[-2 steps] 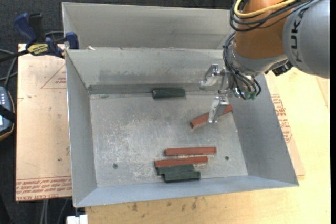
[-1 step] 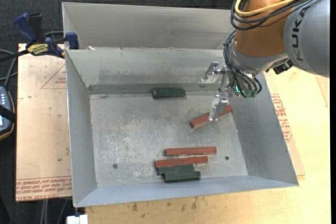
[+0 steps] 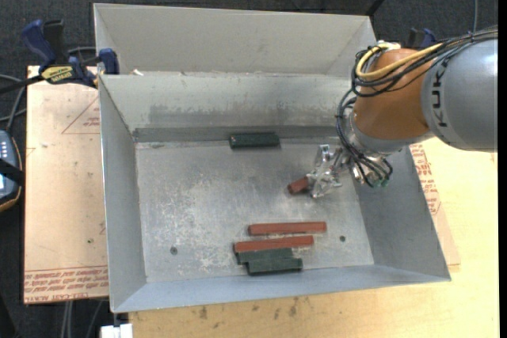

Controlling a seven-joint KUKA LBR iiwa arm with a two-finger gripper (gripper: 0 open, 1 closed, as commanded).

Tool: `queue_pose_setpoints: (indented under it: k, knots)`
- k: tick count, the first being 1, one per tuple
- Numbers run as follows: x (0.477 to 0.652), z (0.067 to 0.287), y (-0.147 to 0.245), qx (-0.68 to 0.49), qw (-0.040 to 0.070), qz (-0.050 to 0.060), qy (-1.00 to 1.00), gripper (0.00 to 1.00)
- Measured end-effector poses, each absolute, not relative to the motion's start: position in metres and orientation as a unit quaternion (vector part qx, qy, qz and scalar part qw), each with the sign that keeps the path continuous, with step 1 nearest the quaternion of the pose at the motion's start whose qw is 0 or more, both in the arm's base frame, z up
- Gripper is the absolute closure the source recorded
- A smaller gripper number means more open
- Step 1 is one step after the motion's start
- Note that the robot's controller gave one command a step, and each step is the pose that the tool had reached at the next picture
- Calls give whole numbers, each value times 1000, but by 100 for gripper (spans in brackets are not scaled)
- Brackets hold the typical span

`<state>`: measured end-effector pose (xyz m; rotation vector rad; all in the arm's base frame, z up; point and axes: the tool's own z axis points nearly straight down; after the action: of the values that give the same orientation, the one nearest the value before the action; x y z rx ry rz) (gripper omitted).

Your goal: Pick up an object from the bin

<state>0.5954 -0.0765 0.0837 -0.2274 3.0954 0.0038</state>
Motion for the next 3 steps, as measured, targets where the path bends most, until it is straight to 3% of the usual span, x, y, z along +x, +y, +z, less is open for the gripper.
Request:
queue_pose_setpoints:
  k: [1,2,3]
  knots:
    - [595,84,-76,-73,19,1,997,100]
    - [583,77,-78,-83,4,0,997,0]
    - [583,77,-78,-83,5,0,997,0]
